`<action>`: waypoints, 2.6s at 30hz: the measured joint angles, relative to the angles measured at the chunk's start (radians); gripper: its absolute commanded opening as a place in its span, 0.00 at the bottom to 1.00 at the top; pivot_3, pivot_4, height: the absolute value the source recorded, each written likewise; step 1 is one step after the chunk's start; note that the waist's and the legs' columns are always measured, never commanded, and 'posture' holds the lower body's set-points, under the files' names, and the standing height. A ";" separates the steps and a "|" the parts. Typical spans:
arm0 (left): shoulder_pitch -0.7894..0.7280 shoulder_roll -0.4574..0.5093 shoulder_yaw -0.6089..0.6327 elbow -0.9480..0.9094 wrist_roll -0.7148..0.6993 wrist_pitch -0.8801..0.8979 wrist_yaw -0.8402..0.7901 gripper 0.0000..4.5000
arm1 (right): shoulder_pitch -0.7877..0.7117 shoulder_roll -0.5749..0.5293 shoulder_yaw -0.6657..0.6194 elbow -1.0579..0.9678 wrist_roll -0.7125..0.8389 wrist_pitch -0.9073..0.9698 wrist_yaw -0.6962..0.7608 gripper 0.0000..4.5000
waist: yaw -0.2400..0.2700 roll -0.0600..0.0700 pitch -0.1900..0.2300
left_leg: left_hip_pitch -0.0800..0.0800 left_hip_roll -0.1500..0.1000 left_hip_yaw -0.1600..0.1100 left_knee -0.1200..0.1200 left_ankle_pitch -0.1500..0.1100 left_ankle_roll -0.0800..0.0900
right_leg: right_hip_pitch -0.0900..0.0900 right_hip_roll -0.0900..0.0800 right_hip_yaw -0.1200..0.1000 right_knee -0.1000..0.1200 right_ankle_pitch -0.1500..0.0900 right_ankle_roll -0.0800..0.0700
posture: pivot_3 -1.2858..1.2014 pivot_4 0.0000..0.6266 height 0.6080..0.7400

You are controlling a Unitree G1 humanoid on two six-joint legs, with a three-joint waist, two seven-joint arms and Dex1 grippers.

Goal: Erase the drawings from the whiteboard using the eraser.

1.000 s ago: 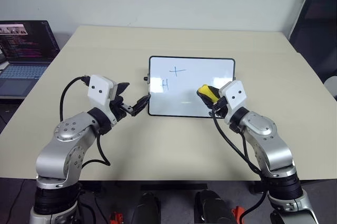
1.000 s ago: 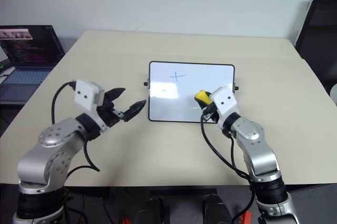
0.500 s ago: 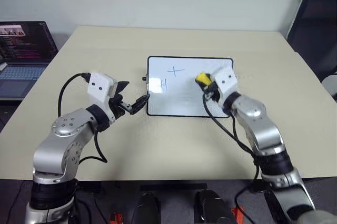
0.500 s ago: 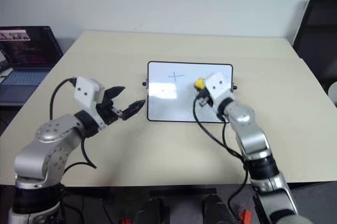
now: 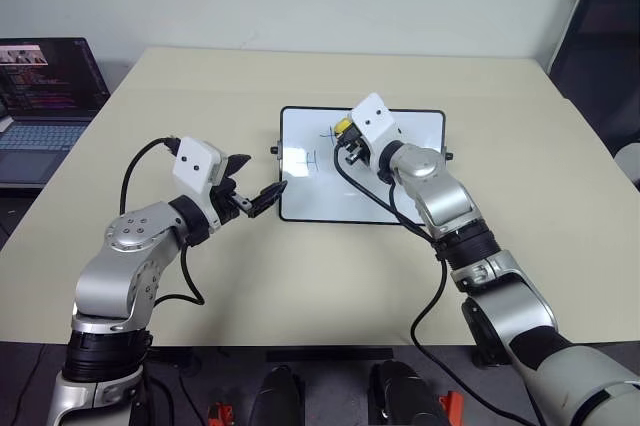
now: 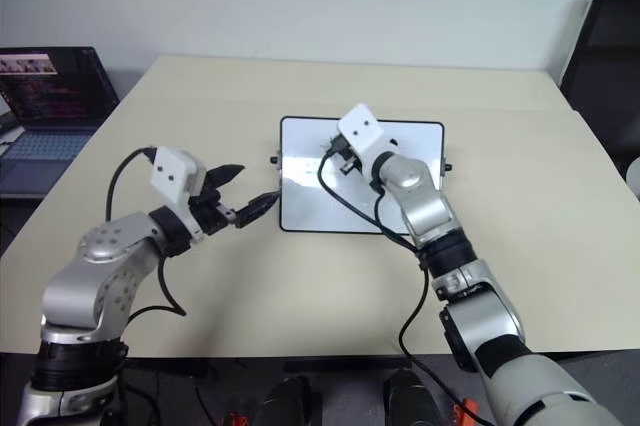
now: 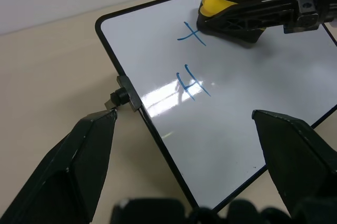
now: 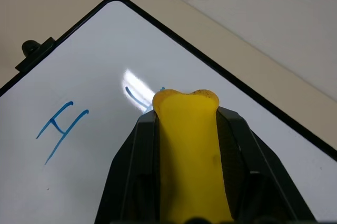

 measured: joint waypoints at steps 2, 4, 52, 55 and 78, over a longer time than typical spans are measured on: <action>0.000 -0.001 -0.001 0.003 0.001 -0.006 -0.002 1.00 | -0.001 0.001 0.038 0.003 -0.006 0.001 0.050 0.25 | -0.002 0.000 0.000 | 0.000 0.000 0.000 0.000 0.000 0.000 | 0.000 0.000 0.000 0.001 -0.001 -0.001 | 0.52 0.24 1.00; 0.000 -0.004 -0.002 0.005 0.005 -0.020 -0.002 1.00 | -0.003 0.009 0.059 0.017 -0.018 -0.009 0.069 0.25 | -0.003 0.000 0.000 | 0.001 0.000 0.000 0.000 0.000 0.000 | 0.000 0.000 0.000 0.001 0.000 -0.001 | 0.52 0.24 1.00; -0.031 -0.042 -0.065 0.047 0.034 -0.066 -0.027 1.00 | -0.033 -0.054 0.010 0.081 -0.102 -0.078 0.017 0.25 | -0.007 0.000 0.000 | 0.002 0.000 -0.002 0.002 0.002 0.003 | 0.002 0.001 0.000 0.003 0.000 -0.004 | 0.52 0.24 1.00; -0.038 -0.042 -0.066 0.047 0.034 -0.066 -0.029 1.00 | -0.017 -0.081 0.003 0.049 -0.103 -0.055 0.010 0.25 | -0.006 0.000 0.000 | 0.002 0.000 -0.002 0.003 0.002 0.003 | 0.002 0.001 0.000 0.003 0.001 -0.004 | 0.52 0.24 1.00; -0.041 -0.043 -0.071 0.026 0.033 -0.045 -0.023 1.00 | -0.034 0.032 0.094 0.071 -0.138 -0.049 -0.018 0.25 | -0.020 0.000 0.000 | 0.002 0.000 -0.002 0.001 0.003 0.004 | 0.001 0.002 0.000 0.003 0.001 -0.005 | 0.52 0.24 1.00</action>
